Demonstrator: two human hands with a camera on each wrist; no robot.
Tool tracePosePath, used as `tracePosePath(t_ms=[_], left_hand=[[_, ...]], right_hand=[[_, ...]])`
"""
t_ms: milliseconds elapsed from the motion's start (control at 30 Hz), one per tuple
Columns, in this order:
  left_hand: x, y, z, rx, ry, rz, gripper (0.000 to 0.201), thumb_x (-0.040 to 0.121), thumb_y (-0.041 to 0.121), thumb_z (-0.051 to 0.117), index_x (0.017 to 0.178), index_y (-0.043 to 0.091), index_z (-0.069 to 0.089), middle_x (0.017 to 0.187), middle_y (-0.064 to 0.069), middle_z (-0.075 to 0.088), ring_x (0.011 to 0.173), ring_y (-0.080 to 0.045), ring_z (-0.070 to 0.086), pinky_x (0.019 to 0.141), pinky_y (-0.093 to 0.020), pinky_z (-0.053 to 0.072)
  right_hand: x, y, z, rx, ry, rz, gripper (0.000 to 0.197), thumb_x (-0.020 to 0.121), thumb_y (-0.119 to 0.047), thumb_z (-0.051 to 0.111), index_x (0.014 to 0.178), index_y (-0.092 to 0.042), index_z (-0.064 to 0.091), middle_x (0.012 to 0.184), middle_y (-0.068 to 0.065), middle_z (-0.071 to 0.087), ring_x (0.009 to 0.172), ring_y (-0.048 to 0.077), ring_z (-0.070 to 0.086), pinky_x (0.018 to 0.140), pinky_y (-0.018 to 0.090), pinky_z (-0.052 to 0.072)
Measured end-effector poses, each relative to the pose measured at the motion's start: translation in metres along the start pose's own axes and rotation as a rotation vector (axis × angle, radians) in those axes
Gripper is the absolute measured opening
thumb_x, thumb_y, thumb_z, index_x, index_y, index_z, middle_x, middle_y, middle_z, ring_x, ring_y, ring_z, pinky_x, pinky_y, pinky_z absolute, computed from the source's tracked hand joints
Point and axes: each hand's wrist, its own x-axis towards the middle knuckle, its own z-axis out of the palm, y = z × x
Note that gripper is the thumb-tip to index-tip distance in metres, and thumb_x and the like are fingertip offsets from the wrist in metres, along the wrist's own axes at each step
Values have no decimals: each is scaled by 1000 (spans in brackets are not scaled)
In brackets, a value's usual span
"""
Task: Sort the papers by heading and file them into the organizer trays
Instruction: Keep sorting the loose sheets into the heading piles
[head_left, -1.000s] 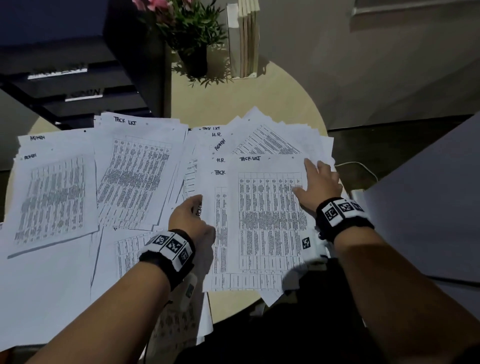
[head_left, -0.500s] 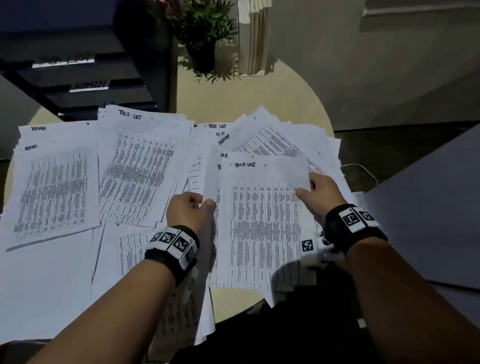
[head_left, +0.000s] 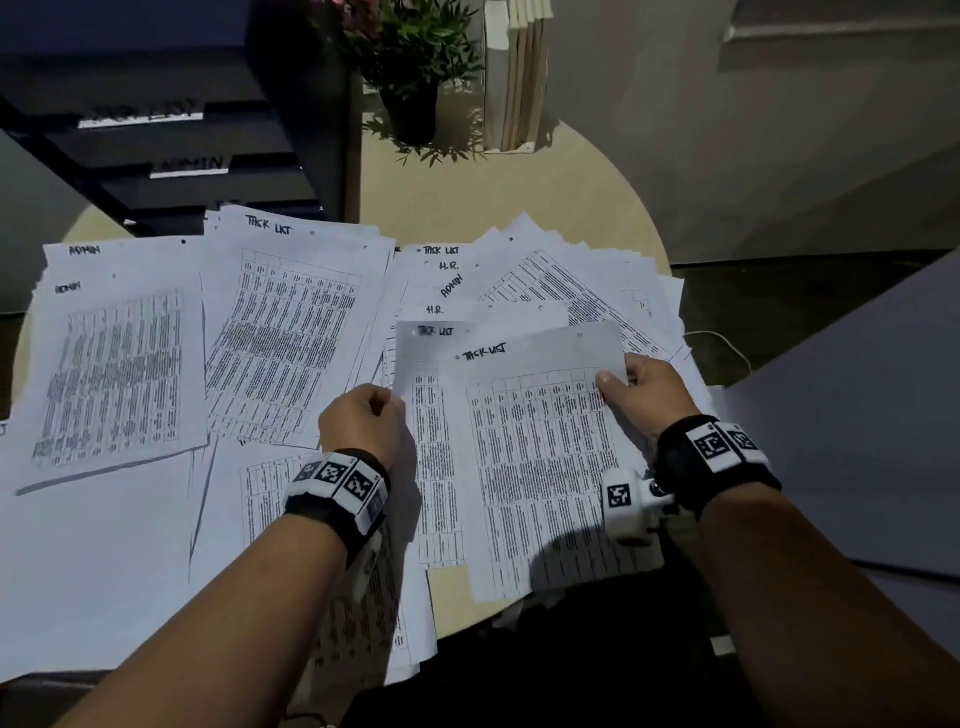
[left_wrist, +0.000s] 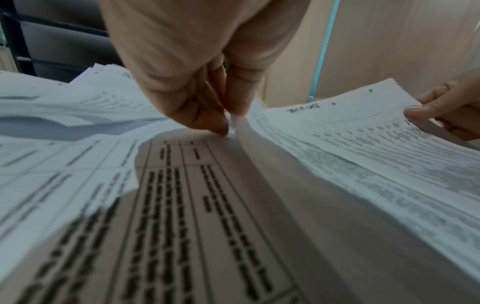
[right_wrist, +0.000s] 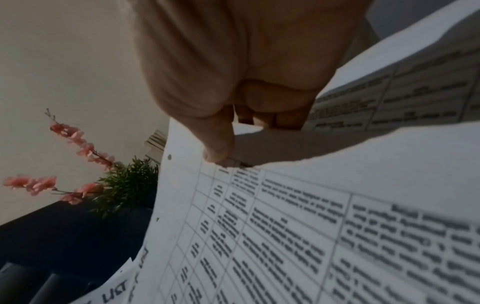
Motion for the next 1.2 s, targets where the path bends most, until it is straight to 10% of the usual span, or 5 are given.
tracePosePath(t_ms=[200, 433, 567, 733, 1200], left_hand=[[-11, -1, 2, -319, -68, -9, 23, 92, 7, 63, 75, 23, 61, 71, 3, 65, 69, -16, 59, 68, -25, 51], [2, 3, 12, -11, -139, 90, 28, 89, 21, 68, 116, 11, 65, 100, -5, 66, 90, -20, 60, 79, -25, 42], [7, 7, 13, 56, -184, -2, 38, 83, 37, 75, 111, 18, 57, 96, -1, 62, 90, -19, 57, 79, -26, 42], [9, 6, 8, 5, -152, 0, 22, 82, 26, 73, 73, 13, 58, 66, 1, 56, 65, -19, 53, 56, -22, 38], [15, -20, -26, -253, -160, -96, 19, 95, 7, 49, 109, 14, 60, 89, -7, 64, 81, -29, 60, 78, -37, 48]], right_hand=[[-4, -4, 22, 234, -14, 28, 17, 88, -16, 66, 98, -28, 71, 105, 4, 74, 105, 26, 68, 100, 50, 50], [-7, -4, 17, 149, 146, 6, 60, 94, -1, 56, 146, -23, 36, 134, -4, 48, 129, 15, 47, 105, 34, 40], [-11, 1, 15, -190, 146, -18, 22, 94, -7, 55, 113, -3, 64, 107, 15, 65, 100, 33, 60, 78, 28, 41], [-12, 4, 15, -120, 95, -19, 26, 95, -9, 58, 120, -8, 65, 110, 7, 65, 104, 25, 60, 88, 29, 43], [2, -16, 26, 9, 100, -87, 22, 94, -9, 58, 114, -15, 65, 105, 7, 69, 97, 25, 65, 90, 38, 52]])
